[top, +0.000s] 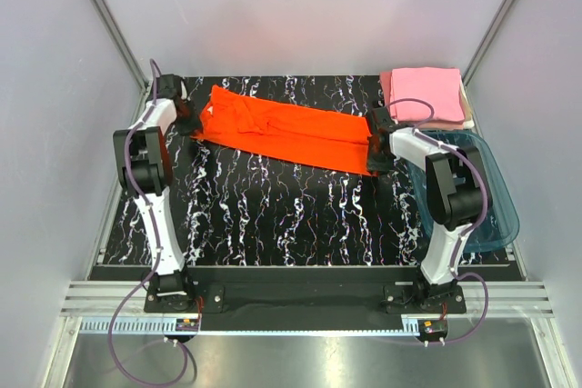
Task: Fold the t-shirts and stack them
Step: Fold the tshirt
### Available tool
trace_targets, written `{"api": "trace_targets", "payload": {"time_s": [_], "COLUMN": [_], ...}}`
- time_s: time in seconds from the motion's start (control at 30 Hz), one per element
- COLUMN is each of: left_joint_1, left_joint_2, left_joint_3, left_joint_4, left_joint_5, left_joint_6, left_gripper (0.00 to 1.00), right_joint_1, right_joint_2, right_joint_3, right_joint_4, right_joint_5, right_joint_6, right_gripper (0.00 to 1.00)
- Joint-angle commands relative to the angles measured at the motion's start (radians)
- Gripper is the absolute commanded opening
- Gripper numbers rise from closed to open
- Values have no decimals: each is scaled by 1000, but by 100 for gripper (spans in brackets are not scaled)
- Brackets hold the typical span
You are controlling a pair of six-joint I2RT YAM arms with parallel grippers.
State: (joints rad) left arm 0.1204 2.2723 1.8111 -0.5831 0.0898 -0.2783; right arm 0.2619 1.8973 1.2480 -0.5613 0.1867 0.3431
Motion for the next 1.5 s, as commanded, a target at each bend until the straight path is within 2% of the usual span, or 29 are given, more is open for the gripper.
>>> {"api": "trace_targets", "payload": {"time_s": [0.0,0.13,0.2,0.27,0.33,0.47,0.53,0.57,0.6,0.63,0.7,0.83,0.87,0.93,0.97,1.03,1.13,1.23,1.33,1.47], "left_joint_1": [36,47,47,47,39,4,-22,-54,-68,-80,-116,-329,-409,-503,-601,-712,-803,-872,-918,-935], "left_joint_2": [82,174,202,150,72,-196,-308,-421,-474,-525,-637,-758,-781,-798,-795,-751,-642,-548,-472,-383], "left_joint_3": [108,273,382,406,349,168,53,-81,-158,-311,-436,-675,-712,-784,-798,-803,-777,-742,-708,-688], "left_joint_4": [6,-10,-70,-115,-115,-92,-2,96,153,211,343,474,517,580,642,660,712,729,755,822], "left_joint_5": [-44,14,50,68,70,59,82,124,154,180,226,122,101,30,-46,-111,-145,-191,-246,-259], "left_joint_6": [21,59,67,47,28,-42,-85,-160,-211,-281,-466,-642,-729,-804,-844,-886,-988,-1091,-1125,-1206], "left_gripper": [35,35,35,35,36,36,37,37,37,37,32,32,33,39,40,40,39,39,40,41], "right_joint_1": [3,5,5,2,-6,-20,-20,-18,-21,-20,-21,-23,-24,-23,-24,-24,-24,-23,-24,-24], "right_joint_2": [-59,-116,-170,-225,-263,-378,-426,-469,-490,-509,-549,-607,-641,-678,-711,-744,-788,-811,-831,-856], "right_joint_3": [-27,-35,-35,-29,-16,10,-1,-8,-18,-37,-50,-27,-24,-25,-30,-45,-59,-68,-74,-82], "right_joint_4": [-12,-14,-17,-18,-31,-72,-75,-74,-74,-68,-66,-84,-86,-89,-89,-89,-91,-97,-101,-103], "right_joint_5": [-59,-141,-167,-170,-155,-112,-113,-121,-122,-122,-124,-102,-95,-102,-110,-128,-142,-142,-141,-138], "right_joint_6": [25,80,105,111,109,108,111,117,123,126,140,140,136,135,140,151,152,149,151,149], "right_gripper": [26,28,32,34,35,36,36,36,36,37,37,38,39,39,39,39,39,40,39,39]}}
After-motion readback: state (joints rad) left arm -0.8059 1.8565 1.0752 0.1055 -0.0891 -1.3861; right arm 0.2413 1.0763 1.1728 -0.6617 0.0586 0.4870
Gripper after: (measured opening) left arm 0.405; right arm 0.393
